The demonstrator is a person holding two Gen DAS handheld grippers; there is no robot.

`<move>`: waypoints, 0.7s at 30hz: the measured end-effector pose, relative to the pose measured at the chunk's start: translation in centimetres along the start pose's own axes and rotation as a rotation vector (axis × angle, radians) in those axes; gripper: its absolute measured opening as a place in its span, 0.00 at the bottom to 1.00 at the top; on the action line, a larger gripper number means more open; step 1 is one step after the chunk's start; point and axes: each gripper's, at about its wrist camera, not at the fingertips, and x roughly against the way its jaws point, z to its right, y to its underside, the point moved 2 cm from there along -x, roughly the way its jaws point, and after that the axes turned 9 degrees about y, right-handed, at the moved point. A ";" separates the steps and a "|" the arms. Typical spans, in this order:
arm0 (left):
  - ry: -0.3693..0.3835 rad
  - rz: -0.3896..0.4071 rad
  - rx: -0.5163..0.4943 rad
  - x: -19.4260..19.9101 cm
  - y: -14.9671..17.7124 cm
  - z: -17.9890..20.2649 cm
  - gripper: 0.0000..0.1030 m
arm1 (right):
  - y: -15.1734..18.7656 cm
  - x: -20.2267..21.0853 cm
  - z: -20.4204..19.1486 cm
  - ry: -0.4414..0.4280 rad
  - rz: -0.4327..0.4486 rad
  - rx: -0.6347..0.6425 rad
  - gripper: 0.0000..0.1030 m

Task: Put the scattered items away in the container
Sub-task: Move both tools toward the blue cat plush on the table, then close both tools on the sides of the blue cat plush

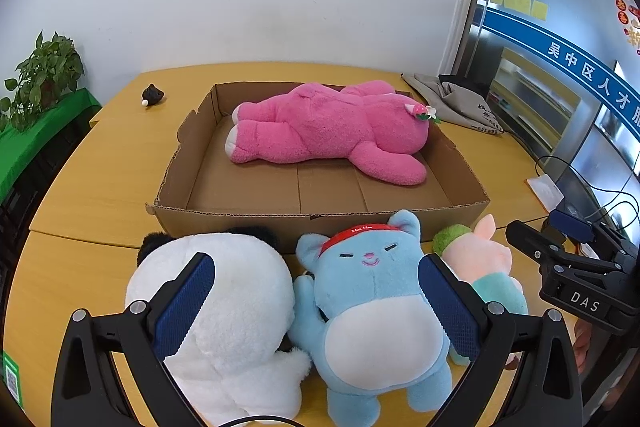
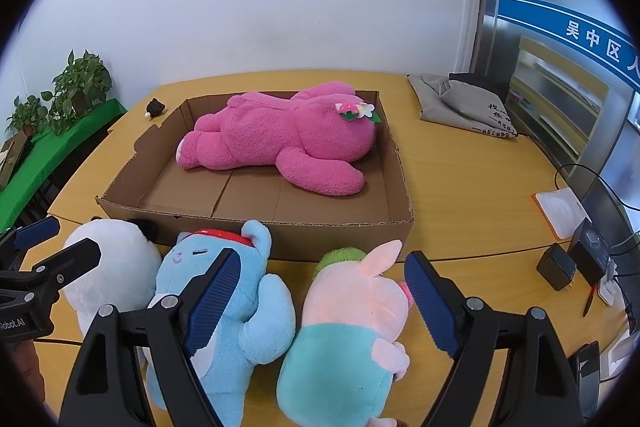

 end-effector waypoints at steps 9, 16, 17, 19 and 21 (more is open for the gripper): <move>-0.004 -0.011 0.018 0.6 0.5 -1.9 1.00 | 0.0 0.1 -0.2 -0.007 0.002 0.004 0.82; -0.009 -0.020 0.048 1.4 1.1 -4.5 1.00 | 0.2 0.2 0.0 -0.018 -0.008 -0.015 0.82; -0.009 -0.021 0.052 1.5 1.2 -4.9 1.00 | 0.2 0.3 -0.1 -0.024 -0.009 -0.015 0.82; -0.012 -0.024 0.060 1.8 1.4 -5.6 1.00 | 0.2 0.5 -0.6 -0.041 -0.008 -0.011 0.82; -0.023 -0.026 0.065 2.1 1.9 -6.9 1.00 | 0.2 0.8 -1.5 -0.068 -0.005 0.000 0.82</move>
